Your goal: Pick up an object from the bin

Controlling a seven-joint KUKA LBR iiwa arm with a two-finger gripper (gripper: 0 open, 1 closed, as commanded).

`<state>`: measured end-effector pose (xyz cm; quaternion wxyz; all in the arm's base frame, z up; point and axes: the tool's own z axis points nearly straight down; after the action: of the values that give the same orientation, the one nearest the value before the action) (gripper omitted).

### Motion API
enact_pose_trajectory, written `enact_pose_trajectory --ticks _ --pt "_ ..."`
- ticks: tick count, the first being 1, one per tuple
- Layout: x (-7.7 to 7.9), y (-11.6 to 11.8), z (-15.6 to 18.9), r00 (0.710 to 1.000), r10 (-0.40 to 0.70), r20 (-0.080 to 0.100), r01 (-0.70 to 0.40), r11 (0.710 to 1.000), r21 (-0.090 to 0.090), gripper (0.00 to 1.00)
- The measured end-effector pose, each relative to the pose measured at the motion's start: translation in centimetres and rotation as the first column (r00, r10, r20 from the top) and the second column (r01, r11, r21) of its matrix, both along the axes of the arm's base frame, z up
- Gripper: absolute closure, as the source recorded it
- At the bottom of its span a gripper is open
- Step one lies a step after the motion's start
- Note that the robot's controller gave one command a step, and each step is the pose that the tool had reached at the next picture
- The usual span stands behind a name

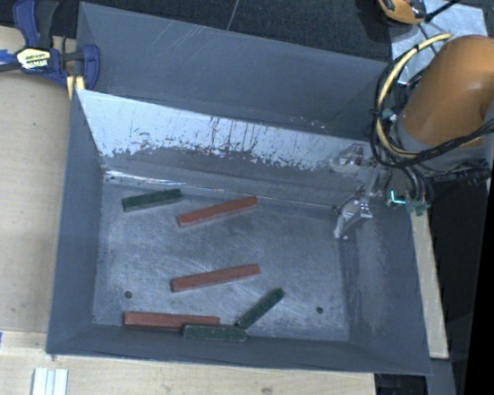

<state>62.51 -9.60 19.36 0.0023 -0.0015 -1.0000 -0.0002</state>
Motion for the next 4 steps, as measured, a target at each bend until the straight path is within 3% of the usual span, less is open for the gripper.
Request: enact_pose_trajectory --ticks 1,2,3,4 --pt "0.2 0.0 0.5 1.0 0.002 0.009 -0.002 1.0 -0.001 0.0" --pt "-0.8 3.0 -3.8 0.996 0.084 0.012 -0.084 0.996 -0.002 0.0" --pt "-2.4 6.7 -6.6 1.0 0.012 0.007 -0.012 1.0 0.0 0.0" --pt "-2.5 7.8 -9.7 0.994 0.113 0.008 -0.113 0.994 -0.001 0.0"
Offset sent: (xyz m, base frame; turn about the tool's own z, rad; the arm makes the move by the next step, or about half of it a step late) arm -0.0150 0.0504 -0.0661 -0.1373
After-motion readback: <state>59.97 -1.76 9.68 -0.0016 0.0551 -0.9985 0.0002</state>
